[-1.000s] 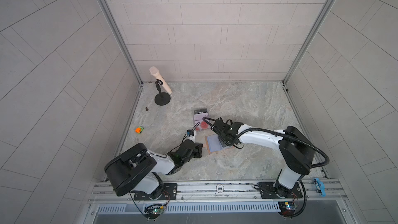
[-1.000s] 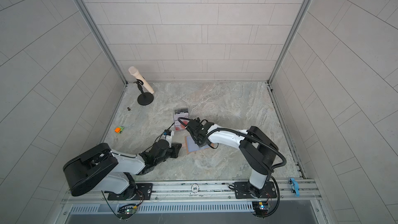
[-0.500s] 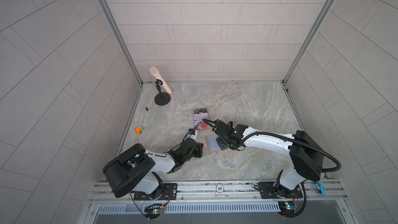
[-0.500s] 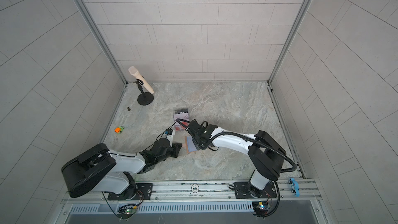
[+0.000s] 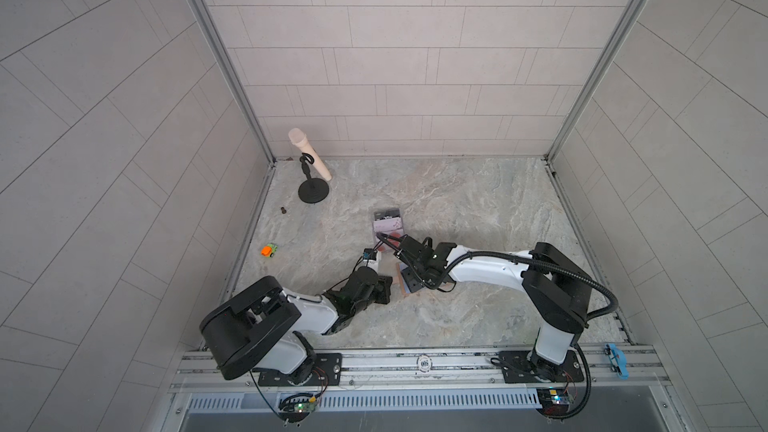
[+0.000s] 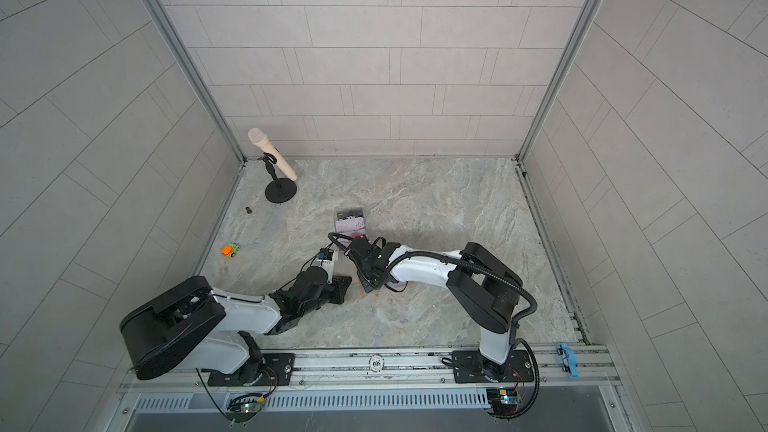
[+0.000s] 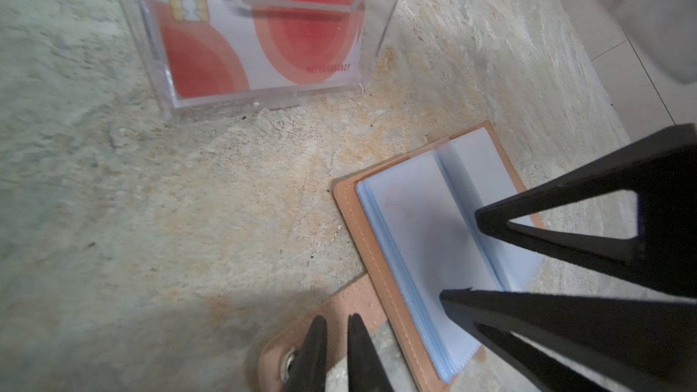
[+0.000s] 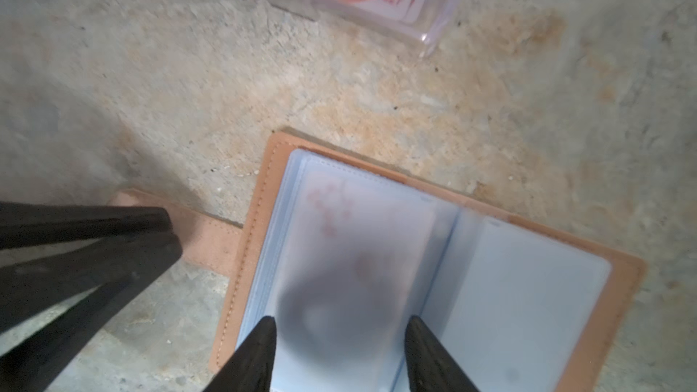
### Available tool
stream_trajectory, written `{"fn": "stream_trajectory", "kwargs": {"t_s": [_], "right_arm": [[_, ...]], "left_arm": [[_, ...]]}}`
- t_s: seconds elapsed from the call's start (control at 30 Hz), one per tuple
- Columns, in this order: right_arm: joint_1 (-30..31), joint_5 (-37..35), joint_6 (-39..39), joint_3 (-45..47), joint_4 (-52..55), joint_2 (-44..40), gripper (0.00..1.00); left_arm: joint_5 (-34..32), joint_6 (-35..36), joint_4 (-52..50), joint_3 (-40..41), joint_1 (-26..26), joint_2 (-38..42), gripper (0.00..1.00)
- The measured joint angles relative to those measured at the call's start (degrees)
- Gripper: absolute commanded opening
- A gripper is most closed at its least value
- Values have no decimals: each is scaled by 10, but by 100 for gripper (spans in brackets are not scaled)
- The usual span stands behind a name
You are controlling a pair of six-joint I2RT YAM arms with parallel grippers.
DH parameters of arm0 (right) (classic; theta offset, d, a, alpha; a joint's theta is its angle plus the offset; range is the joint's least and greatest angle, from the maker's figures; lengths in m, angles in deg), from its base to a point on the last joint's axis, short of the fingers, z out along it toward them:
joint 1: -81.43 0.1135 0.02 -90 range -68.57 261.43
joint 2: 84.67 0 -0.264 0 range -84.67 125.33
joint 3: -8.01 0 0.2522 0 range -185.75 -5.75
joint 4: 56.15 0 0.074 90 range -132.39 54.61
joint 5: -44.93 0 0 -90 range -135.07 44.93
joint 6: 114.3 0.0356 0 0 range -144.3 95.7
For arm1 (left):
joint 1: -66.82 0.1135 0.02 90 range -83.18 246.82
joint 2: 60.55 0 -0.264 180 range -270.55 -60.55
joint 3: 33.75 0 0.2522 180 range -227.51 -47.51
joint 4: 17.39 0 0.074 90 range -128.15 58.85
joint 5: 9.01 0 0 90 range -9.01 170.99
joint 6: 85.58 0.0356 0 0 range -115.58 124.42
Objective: Take the credit cards out of the card holder
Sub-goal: Flip over the card slot in the card holder.
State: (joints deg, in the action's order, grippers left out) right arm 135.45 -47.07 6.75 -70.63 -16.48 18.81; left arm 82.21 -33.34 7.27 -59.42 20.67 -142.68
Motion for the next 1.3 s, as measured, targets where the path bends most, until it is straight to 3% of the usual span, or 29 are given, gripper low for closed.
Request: {"fn": "stream_trajectory", "kwargs": {"t_s": [0.4,0.97,1.3], "right_arm": [[7,-19,14,-34,4,35,59],[10,-40,21,-34,12,36,41],[7,-49,20,-22,2,31,38]], "left_arm": [[0,-6,34,3,0,-18,17],[0,-12,48,9,0,-22,17],[0,-11,35,9,0,-13,17]]}}
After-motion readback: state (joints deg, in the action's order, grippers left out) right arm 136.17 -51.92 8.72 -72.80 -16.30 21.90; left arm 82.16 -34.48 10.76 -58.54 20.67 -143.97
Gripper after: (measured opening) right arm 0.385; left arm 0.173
